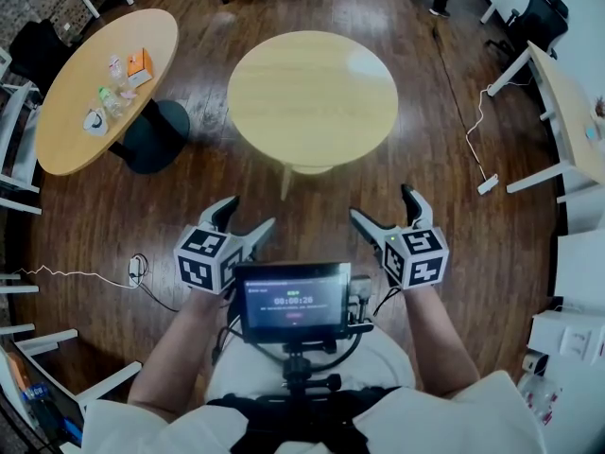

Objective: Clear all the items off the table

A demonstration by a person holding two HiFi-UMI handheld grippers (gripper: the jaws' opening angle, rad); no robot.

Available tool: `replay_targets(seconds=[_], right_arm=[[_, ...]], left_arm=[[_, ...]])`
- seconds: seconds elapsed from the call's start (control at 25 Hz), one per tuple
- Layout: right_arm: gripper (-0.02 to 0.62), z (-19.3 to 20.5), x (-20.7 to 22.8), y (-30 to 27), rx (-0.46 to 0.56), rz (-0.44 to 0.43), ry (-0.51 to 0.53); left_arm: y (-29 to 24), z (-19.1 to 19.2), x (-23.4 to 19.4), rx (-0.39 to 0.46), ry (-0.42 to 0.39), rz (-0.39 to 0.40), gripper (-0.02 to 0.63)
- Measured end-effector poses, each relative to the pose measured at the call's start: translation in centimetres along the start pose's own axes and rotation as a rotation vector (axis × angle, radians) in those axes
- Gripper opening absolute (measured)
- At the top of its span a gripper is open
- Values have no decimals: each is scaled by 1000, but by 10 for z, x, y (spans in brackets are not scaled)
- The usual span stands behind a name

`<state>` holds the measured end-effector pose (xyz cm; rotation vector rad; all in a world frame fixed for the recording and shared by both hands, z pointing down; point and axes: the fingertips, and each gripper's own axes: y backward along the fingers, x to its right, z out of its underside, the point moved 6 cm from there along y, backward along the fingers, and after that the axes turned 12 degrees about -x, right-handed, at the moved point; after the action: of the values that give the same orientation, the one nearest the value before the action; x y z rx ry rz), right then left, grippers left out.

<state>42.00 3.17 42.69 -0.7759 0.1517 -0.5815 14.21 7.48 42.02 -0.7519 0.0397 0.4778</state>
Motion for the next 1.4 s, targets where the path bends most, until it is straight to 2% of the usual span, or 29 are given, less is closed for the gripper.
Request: replay_targets(seconds=[0.68,1.4], right_arm=[[523,11,-3,12,48,-32,-1],[523,16,-8,6,28,-67,19]], left_arm=[[13,14,9,-2,-1,-37,342],[24,27,5,-6,25,-74,342]])
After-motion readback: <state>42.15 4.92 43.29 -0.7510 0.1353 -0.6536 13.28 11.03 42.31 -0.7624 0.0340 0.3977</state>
